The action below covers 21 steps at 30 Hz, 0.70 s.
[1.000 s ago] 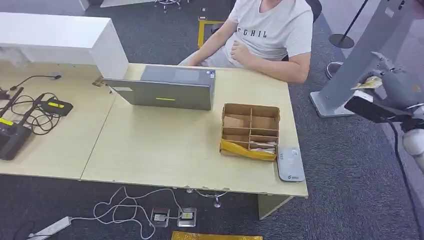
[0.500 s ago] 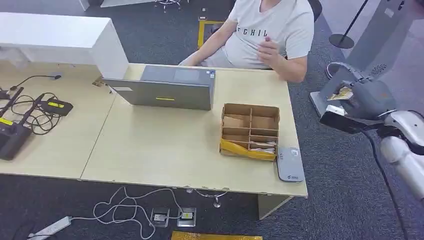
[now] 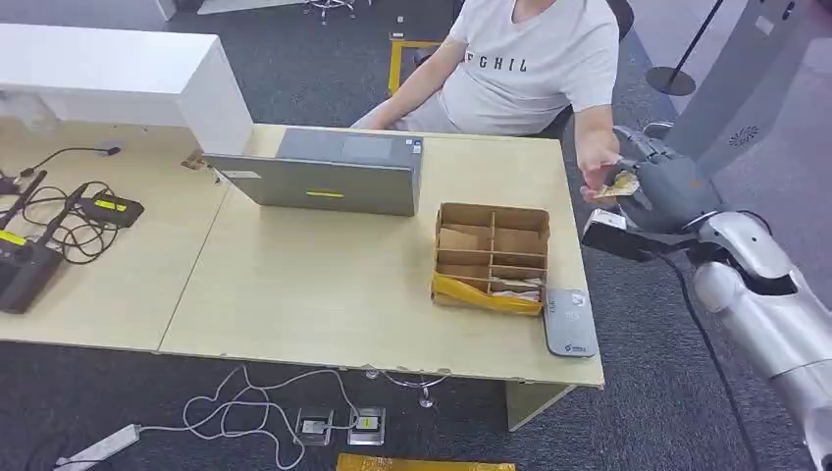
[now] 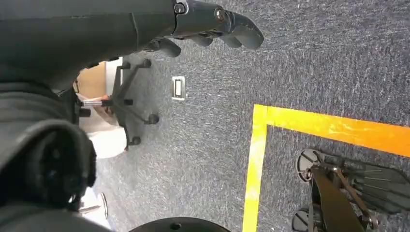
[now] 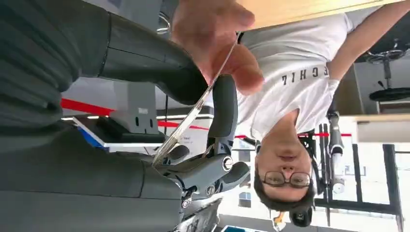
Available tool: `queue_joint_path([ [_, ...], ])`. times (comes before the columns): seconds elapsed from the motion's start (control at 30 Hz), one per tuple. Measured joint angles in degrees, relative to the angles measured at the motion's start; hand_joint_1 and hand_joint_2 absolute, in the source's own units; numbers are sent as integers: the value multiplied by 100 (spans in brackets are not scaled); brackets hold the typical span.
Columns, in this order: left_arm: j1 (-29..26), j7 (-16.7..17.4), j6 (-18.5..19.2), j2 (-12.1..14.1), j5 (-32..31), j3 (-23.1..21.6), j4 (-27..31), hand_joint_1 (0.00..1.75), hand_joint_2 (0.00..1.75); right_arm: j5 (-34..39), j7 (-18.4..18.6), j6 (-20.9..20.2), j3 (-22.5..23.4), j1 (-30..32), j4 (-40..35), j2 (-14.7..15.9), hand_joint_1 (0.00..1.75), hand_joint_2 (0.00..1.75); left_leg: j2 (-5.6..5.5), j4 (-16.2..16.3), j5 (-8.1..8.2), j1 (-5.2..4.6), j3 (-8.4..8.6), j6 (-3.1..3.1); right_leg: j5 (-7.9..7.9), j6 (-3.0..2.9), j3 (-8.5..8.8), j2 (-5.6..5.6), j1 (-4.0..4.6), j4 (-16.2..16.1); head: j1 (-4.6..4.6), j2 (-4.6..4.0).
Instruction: Pass the card to the sensor for recognition and then transmit it.
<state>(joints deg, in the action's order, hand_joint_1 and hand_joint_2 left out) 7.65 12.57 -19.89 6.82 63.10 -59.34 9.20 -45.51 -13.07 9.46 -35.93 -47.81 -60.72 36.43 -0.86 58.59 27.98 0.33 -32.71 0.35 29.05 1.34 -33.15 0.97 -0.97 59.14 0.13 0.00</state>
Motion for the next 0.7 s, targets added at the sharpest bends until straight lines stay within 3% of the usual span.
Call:
queue_joint_path([
  [0.27,1,0,7,28,-46,-105,0,0,0,-63,20,42,0,13,146,-120,175,175,-1,0,0,0,1,0,0,0,-2,0,0,-2,0,0],
  [0.3,0,0,7,33,-46,-111,0,0,0,-63,20,50,2,15,171,-120,24,175,0,0,0,0,1,0,0,0,-2,0,0,-2,-2,0],
  [0.43,0,17,4,37,-46,-116,0,0,0,-68,13,131,7,46,240,-118,24,175,0,0,0,0,2,0,0,0,-1,0,0,-2,0,0],
  [0.47,0,17,4,37,-46,-118,0,0,0,-70,11,151,7,58,260,-118,0,175,0,0,0,0,2,0,0,0,-1,-1,0,-2,-2,0],
  [0.53,0,15,4,37,-46,-125,0,0,0,-70,11,173,7,74,291,-118,0,175,0,0,0,0,2,0,0,0,-1,-1,0,-2,0,0],
  [0.57,0,17,4,39,-46,-131,0,0,0,-70,11,188,9,78,306,-118,0,0,0,0,0,0,2,0,0,0,-2,-1,0,-2,-2,0],
  [0.7,0,17,7,48,-46,-157,0,0,0,-26,-39,170,9,116,352,-118,0,0,0,0,0,0,2,0,0,0,-2,-1,0,-2,-2,0],
])
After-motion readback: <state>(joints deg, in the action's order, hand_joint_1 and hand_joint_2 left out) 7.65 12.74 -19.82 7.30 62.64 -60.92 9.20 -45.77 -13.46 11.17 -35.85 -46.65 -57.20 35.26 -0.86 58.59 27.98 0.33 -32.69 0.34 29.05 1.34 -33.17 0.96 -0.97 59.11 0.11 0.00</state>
